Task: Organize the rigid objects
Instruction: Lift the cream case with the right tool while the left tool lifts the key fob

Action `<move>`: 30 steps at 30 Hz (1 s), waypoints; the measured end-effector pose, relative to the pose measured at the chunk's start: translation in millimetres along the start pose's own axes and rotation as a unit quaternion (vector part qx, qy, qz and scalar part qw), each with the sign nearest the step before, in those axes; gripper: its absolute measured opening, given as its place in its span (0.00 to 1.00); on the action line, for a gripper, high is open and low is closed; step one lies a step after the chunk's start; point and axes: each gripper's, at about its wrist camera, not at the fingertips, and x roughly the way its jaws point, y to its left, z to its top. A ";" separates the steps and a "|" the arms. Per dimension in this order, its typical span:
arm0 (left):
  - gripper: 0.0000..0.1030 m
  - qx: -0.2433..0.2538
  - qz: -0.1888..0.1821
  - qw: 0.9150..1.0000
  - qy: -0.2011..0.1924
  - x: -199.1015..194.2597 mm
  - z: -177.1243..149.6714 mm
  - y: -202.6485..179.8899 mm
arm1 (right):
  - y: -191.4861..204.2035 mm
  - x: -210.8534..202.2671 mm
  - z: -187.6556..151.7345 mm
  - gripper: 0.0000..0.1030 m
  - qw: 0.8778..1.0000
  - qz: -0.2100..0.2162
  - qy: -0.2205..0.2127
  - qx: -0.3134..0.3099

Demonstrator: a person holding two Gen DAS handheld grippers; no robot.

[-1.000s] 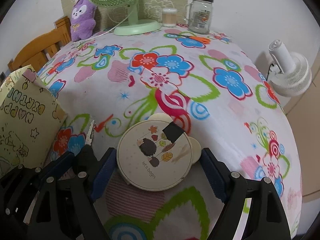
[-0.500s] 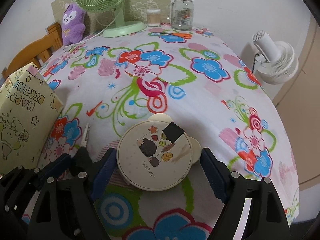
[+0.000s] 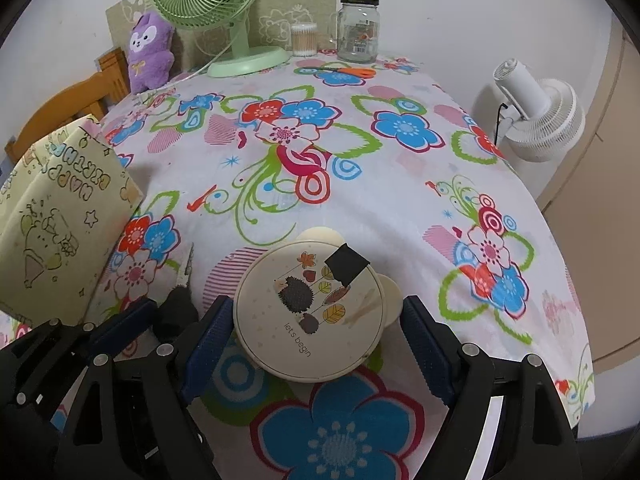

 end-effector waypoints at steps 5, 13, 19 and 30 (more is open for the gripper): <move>0.31 0.006 -0.003 1.000 -0.006 -10.2 -2.0 -2.9 | -1.0 -10.5 -4.3 0.82 1.000 -0.003 -0.006 0.007; 0.32 0.018 -0.010 1.000 -0.017 -27.8 -3.4 -7.6 | -2.5 -31.9 -10.0 0.82 1.000 -0.012 -0.020 0.016; 0.31 0.029 -0.014 0.999 -0.028 -42.3 -2.0 -9.3 | -2.6 -50.4 -11.8 0.82 0.999 -0.017 -0.034 0.020; 0.31 0.039 -0.010 0.998 -0.042 -58.1 0.7 -5.7 | 1.7 -68.3 -11.0 0.82 0.998 -0.015 -0.047 0.027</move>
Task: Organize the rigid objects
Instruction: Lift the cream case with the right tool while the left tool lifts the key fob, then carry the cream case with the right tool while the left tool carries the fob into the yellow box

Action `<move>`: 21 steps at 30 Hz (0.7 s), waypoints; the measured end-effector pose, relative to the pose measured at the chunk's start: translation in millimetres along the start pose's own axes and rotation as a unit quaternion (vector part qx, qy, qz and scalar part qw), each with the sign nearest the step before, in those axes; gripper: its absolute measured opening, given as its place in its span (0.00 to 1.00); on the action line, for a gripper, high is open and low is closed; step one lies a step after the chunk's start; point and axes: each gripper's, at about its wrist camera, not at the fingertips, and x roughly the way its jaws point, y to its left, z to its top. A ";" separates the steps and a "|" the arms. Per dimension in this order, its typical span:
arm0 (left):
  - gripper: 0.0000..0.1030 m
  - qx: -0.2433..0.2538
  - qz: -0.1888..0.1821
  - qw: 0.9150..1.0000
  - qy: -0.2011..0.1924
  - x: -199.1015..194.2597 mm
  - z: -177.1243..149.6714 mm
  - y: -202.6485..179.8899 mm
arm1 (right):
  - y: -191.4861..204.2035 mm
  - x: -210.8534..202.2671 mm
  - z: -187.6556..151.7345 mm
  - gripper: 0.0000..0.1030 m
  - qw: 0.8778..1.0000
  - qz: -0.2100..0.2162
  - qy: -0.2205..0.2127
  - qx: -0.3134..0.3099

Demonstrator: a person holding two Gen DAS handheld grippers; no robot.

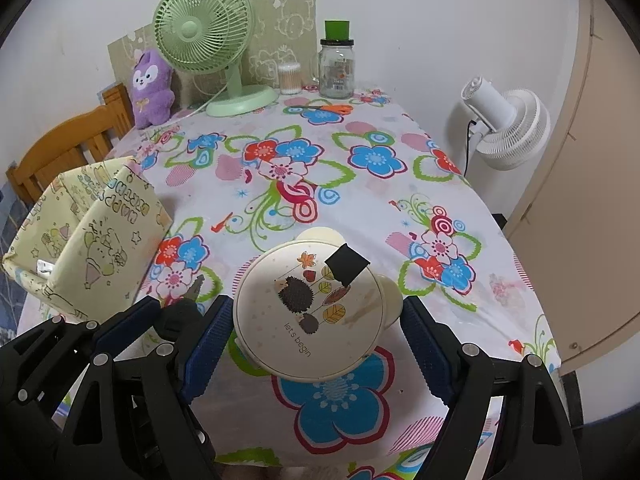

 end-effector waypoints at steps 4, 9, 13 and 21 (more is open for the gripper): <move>0.31 0.003 0.004 1.000 -0.006 -6.8 5.1 2.6 | 3.3 -5.2 4.1 0.82 1.000 0.004 -0.003 0.001; 0.31 0.010 0.001 1.000 -0.012 -16.4 12.7 6.2 | 6.0 -15.5 12.1 0.82 1.000 0.004 -0.007 0.006; 0.31 0.017 -0.005 1.000 -0.017 -25.1 21.3 10.1 | 8.2 -24.7 19.4 0.82 1.000 0.000 -0.011 0.008; 0.32 0.021 -0.015 0.999 -0.027 -39.3 33.1 19.3 | 16.7 -42.4 33.7 0.83 1.000 -0.011 -0.021 0.009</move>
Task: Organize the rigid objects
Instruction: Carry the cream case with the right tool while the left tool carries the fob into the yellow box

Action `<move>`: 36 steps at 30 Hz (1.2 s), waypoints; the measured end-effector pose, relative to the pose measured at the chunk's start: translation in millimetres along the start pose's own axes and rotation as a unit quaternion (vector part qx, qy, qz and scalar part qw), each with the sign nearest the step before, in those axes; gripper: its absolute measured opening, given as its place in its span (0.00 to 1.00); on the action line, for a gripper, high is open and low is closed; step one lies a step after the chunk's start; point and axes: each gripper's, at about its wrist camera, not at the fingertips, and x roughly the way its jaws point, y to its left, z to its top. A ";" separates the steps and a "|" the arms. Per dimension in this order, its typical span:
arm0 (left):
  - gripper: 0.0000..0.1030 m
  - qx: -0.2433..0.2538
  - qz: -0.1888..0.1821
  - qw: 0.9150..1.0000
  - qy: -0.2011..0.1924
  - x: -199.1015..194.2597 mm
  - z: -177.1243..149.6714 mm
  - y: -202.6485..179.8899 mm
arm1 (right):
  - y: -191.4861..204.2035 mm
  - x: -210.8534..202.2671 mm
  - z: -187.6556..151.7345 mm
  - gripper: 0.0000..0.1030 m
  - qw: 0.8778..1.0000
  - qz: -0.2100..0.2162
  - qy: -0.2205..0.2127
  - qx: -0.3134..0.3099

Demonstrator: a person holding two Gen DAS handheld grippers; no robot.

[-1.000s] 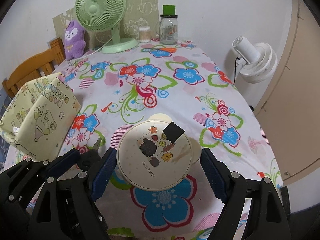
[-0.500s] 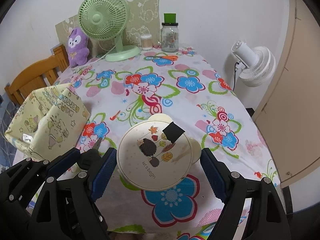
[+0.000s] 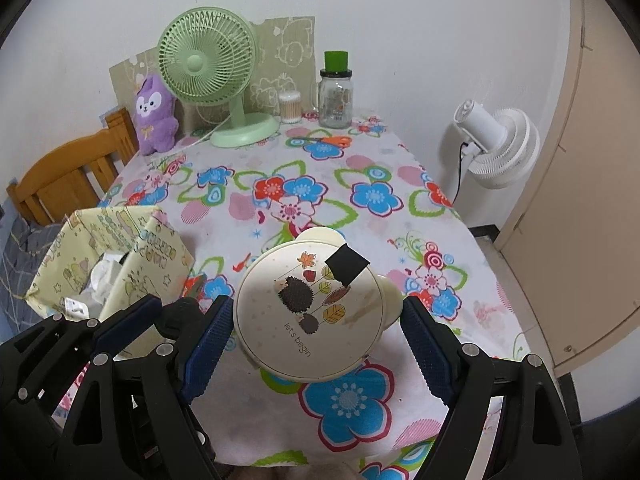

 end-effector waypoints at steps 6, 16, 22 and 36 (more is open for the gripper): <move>0.31 0.004 0.000 1.000 -0.005 -7.1 3.8 12.1 | 12.6 -7.1 8.1 0.83 1.000 0.001 -0.007 -0.002; 0.31 -0.002 0.016 1.000 -0.016 -16.7 5.6 41.9 | 42.7 -9.9 18.7 0.83 1.000 0.016 -0.016 -0.011; 0.31 -0.004 0.025 0.999 -0.022 -17.7 7.0 61.6 | 61.6 -7.4 25.2 0.83 0.999 0.026 -0.018 -0.013; 0.31 -0.021 0.034 0.999 -0.016 -7.4 6.3 103.4 | 102.5 10.2 39.2 0.83 0.999 0.037 -0.008 -0.032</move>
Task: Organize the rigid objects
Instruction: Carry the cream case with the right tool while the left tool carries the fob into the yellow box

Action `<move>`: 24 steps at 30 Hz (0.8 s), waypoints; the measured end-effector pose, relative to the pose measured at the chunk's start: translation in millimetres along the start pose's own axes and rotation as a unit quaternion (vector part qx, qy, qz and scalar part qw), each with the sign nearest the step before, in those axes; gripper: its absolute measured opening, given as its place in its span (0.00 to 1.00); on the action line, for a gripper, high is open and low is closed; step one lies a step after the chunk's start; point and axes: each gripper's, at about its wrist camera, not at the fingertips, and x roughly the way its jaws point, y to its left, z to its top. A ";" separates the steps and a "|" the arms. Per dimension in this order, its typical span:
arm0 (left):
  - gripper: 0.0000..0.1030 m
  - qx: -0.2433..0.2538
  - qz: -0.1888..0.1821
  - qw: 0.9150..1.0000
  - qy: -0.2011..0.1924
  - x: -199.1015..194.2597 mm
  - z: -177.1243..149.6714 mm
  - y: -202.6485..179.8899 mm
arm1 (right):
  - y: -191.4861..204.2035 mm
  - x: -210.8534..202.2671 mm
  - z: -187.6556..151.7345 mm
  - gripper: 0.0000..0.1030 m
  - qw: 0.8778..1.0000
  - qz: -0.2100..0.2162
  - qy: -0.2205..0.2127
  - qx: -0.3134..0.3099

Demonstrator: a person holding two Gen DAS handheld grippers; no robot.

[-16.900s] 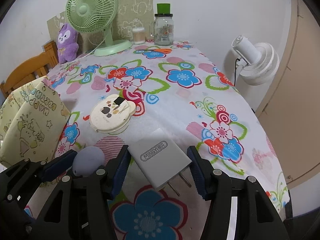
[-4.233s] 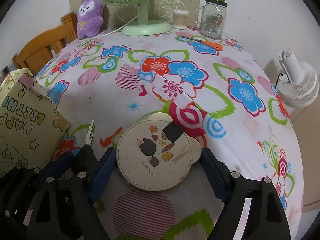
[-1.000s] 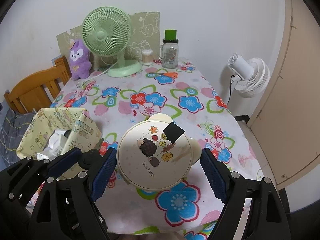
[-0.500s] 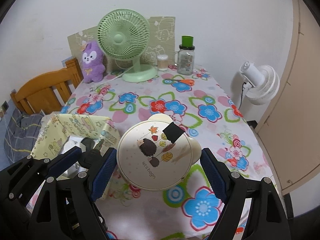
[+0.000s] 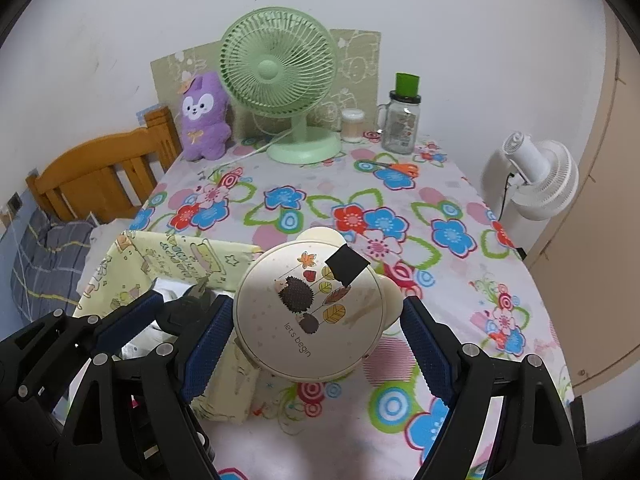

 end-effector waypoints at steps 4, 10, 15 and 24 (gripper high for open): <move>0.31 -0.007 0.002 1.000 0.007 7.6 -2.3 13.8 | 13.2 10.2 2.9 0.83 1.000 0.003 0.008 -0.007; 0.32 -0.013 0.007 1.000 0.017 17.4 -5.8 30.1 | 29.8 24.7 5.5 0.83 1.000 0.010 0.022 -0.016; 0.32 -0.016 0.011 1.000 0.024 25.2 -9.6 45.0 | 42.9 34.3 6.5 0.83 0.999 0.015 0.030 -0.023; 0.32 -0.019 0.021 0.999 0.032 36.6 -17.6 64.6 | 62.8 51.2 6.0 0.83 0.998 0.026 0.044 -0.029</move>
